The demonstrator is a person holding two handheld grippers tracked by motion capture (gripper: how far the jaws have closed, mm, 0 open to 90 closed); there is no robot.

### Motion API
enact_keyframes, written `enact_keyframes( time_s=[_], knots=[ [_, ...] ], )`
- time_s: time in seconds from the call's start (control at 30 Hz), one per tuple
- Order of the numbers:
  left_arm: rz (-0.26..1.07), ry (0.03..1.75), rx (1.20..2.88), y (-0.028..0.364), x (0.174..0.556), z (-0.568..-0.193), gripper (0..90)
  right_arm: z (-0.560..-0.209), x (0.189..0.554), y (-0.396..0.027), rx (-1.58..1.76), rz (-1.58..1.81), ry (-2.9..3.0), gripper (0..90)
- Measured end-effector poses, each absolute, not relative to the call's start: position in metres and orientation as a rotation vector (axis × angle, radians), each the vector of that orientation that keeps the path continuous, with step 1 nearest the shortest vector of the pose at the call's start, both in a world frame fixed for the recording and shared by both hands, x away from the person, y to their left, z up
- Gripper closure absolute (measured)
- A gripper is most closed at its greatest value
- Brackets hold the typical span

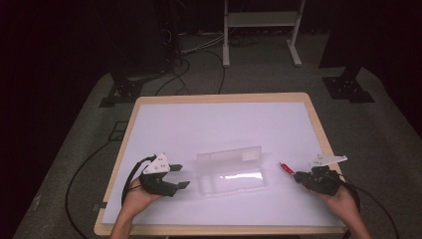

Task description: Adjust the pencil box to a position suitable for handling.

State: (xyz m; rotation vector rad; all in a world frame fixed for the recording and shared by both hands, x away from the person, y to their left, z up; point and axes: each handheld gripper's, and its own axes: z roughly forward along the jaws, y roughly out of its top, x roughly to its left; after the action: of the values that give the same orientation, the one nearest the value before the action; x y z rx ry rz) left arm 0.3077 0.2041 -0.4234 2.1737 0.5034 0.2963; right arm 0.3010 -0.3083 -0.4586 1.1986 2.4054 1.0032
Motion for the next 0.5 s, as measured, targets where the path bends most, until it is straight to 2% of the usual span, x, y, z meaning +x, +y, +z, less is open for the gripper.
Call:
enact_keyframes(
  time_s=[0.5],
  knots=[
    [0.331, 0.595, 2.140, 0.225, 0.311, -0.430, 24.6, -0.428, 0.297, -0.298, 1.100, 1.118, 2.427, 78.6]
  ],
)
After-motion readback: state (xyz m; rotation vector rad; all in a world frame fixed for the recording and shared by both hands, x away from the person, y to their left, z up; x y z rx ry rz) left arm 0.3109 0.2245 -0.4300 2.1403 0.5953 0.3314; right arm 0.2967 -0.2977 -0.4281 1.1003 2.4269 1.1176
